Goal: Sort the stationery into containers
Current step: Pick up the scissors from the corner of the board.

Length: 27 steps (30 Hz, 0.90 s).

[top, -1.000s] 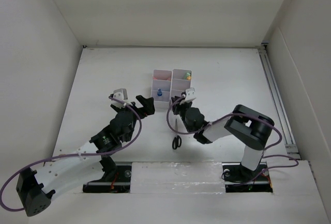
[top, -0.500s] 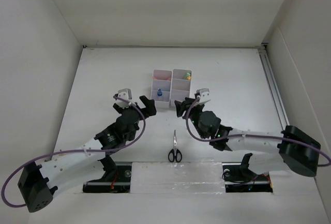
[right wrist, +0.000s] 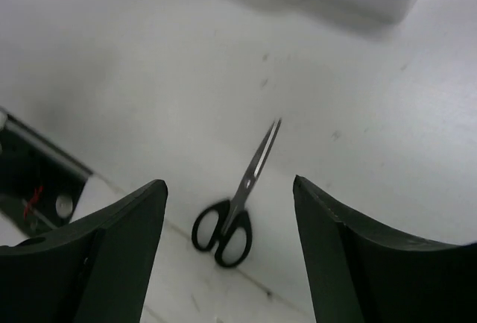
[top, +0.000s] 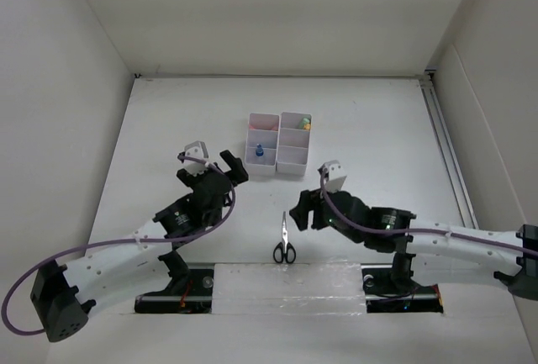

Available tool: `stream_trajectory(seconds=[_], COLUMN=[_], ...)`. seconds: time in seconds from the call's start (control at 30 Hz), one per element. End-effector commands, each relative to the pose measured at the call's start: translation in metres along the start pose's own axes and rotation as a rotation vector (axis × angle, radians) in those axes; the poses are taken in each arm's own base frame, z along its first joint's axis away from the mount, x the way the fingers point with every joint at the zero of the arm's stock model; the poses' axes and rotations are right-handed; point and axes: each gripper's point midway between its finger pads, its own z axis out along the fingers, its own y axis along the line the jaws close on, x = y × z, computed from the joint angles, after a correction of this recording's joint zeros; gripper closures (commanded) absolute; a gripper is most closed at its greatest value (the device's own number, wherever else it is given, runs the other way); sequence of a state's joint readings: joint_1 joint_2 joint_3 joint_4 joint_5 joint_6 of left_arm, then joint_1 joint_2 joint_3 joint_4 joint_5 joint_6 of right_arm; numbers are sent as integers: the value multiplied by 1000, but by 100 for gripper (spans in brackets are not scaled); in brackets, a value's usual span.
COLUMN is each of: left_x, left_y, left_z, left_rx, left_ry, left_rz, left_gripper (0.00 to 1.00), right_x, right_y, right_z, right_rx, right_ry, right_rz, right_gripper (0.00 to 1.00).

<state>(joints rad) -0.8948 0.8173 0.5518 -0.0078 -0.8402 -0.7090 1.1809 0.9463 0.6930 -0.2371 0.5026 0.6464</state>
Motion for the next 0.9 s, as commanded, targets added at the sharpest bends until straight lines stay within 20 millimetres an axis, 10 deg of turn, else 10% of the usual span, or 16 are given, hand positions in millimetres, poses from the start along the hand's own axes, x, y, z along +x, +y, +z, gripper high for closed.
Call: stream_trajectory(seconds=[0.0, 0.33, 0.87], left_x=[-15, -7, 4], left_y=[-1, 7, 18], left_z=[-1, 2, 5], left_rx=[-13, -66, -132], left_ry=[-42, -24, -8], left_rz=[-50, -16, -80], left_gripper=[0, 0, 0], right_x=[67, 144, 175], right_y=[7, 12, 7], right_z=[-22, -40, -7], right_rx=[-12, 13, 102], right_ry=[267, 475, 490], right_rz=[18, 19, -38], right_gripper=[26, 38, 49])
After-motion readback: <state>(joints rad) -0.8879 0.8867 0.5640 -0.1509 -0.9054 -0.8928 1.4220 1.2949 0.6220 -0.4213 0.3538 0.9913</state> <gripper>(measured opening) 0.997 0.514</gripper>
